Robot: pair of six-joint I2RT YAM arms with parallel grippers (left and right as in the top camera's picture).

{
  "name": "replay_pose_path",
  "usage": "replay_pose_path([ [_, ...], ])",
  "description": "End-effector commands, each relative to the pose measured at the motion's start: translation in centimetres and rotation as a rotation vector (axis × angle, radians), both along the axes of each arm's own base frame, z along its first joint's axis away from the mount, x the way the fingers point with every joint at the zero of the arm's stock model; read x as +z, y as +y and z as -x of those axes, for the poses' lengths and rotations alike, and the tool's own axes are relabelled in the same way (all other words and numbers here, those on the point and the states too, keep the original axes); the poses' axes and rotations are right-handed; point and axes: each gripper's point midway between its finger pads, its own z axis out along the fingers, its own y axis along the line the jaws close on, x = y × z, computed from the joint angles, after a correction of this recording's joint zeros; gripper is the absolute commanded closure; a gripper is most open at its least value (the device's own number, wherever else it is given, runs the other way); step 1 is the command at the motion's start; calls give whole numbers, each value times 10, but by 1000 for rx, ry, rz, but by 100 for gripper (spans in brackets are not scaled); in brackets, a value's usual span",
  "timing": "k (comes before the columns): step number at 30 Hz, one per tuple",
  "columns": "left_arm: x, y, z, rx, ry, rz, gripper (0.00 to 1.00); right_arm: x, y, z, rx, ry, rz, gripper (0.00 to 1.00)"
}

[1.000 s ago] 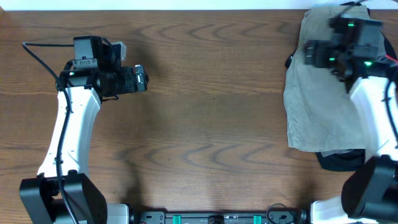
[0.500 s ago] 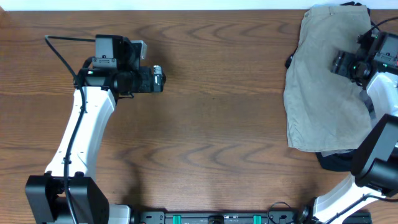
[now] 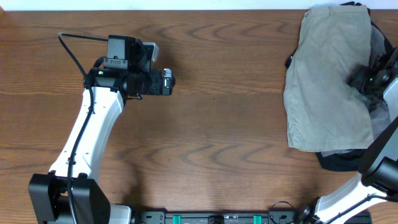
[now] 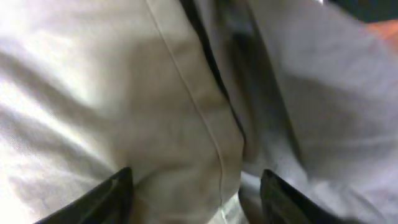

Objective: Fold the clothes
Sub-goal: 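Reach the right gripper to the khaki shorts on the pile and grasp, then pull the khaki shorts off the pile leftward with the right gripper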

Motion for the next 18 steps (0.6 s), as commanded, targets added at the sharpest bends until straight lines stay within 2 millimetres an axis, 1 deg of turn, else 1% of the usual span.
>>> replay_pose_path([
  [1, 2, -2, 0, -12, -8, 6, 2, 5, 3, -3, -46, -13, -34, 48],
  [3, 2, -2, 0, -12, -11, 6, 1, 5, 6, -3, -50, -13, -43, 62],
  [4, 2, -2, -1, -12, -12, 6, 0, 5, 8, -4, -48, -15, -47, 72],
  [6, 3, -3, -2, -12, -18, 7, 2, 6, 13, -8, -47, -24, -52, 98],
  [9, 6, -3, -4, -12, -32, 9, 5, 13, 21, -16, -22, -42, -45, 99],
  [11, 10, -3, -6, -12, -52, 12, 7, 25, 29, -26, 4, -69, -38, 99],
  [13, 16, -3, -9, -12, -78, 14, 8, 42, 42, -38, 70, -107, -42, 98],
  [16, 30, -4, -13, -12, -131, 20, 20, 72, 76, -56, 189, -173, -75, 98],
  [17, 35, -4, -13, -11, -149, 21, 22, 81, 90, -61, 231, -195, -90, 98],
  [18, 41, -3, -14, -11, -170, 24, 23, 91, 109, -66, 284, -222, -105, 98],
])
